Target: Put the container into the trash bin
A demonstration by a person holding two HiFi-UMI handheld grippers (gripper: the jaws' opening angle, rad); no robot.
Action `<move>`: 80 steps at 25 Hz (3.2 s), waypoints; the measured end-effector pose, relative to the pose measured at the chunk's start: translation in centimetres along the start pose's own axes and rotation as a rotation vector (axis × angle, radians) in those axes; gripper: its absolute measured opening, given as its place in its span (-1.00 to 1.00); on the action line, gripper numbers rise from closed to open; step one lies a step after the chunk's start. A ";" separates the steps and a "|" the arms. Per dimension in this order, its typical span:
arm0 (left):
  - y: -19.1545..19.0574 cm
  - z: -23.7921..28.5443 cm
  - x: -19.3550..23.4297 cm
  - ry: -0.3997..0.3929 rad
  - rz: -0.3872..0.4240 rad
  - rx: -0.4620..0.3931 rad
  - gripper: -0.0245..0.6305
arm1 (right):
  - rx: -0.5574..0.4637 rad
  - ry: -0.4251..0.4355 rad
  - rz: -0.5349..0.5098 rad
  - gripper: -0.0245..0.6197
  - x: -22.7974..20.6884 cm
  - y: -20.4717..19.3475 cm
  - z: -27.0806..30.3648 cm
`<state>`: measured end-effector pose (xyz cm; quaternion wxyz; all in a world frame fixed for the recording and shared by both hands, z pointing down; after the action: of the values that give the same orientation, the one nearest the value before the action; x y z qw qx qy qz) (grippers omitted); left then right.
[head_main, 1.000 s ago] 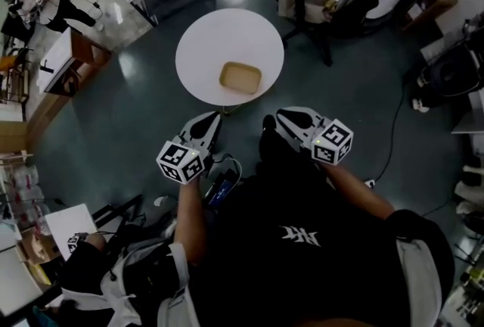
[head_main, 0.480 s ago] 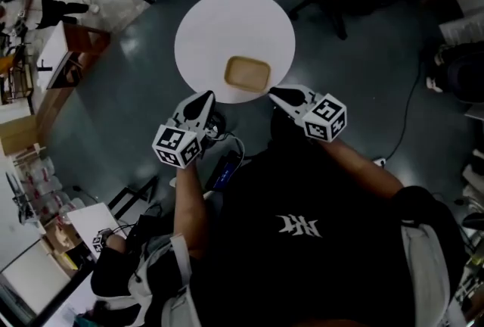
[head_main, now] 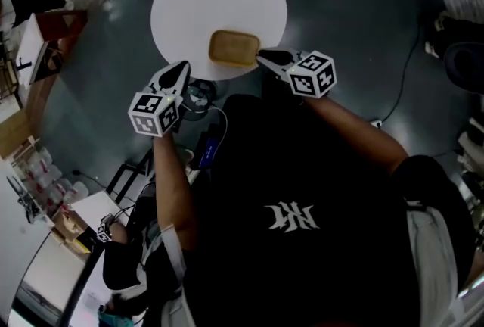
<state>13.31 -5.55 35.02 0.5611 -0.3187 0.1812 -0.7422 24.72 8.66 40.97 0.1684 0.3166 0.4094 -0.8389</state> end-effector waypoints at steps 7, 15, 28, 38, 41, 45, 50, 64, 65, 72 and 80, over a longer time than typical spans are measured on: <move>-2.8 5.2 4.5 -0.103 -0.012 0.162 -0.82 | 0.015 -0.147 0.189 -0.48 -4.8 -2.2 3.1; -5.1 11.6 6.5 -0.238 -0.039 0.306 -0.67 | -0.009 -0.325 0.399 -0.42 -8.0 -4.8 4.8; -8.0 17.7 4.8 -0.347 -0.054 0.448 -0.68 | 0.038 -0.452 0.480 -0.41 -11.4 -8.2 5.4; -8.7 17.6 4.1 -0.366 -0.105 0.414 -0.81 | 0.065 -0.461 0.450 -0.74 -10.9 -8.5 6.1; -8.7 17.0 2.9 -0.366 -0.109 0.398 -0.84 | 0.050 -0.454 0.440 -0.76 -10.4 -8.8 4.9; -8.3 17.0 5.4 -0.347 -0.157 0.371 -0.85 | 0.084 -0.434 0.394 -0.77 -10.7 -6.5 6.8; -8.6 16.2 5.2 -0.270 -0.211 0.312 -0.86 | 0.131 -0.367 0.316 -0.77 -10.6 -5.6 6.8; -14.0 10.5 9.6 -0.025 -0.537 0.123 -0.87 | 0.355 -0.140 0.062 -0.77 -7.6 -2.8 14.5; -14.3 10.0 9.7 -0.009 -0.553 0.110 -0.87 | 0.364 -0.127 0.047 -0.77 -7.2 -2.7 14.9; -16.2 8.0 11.4 0.068 -0.631 0.045 -0.87 | 0.405 -0.085 -0.006 -0.77 -5.8 -2.1 18.3; -20.5 3.9 14.5 0.129 -0.710 -0.021 -0.87 | 0.458 -0.041 -0.069 -0.77 -1.6 -3.3 23.3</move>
<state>-1.19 -12.65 54.64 0.2524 -0.3199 0.1019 -0.9075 14.91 -7.81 54.76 0.0718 0.3155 0.2156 -0.9213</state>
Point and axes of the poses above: the fingertips, and each gripper's own axes: z forward along the fingers, x to its left, y out of its top, the point moved 1 cm from there along -z, backward along the fingers, and after that the axes turned 5 degrees about x, right-handed, at the moved point
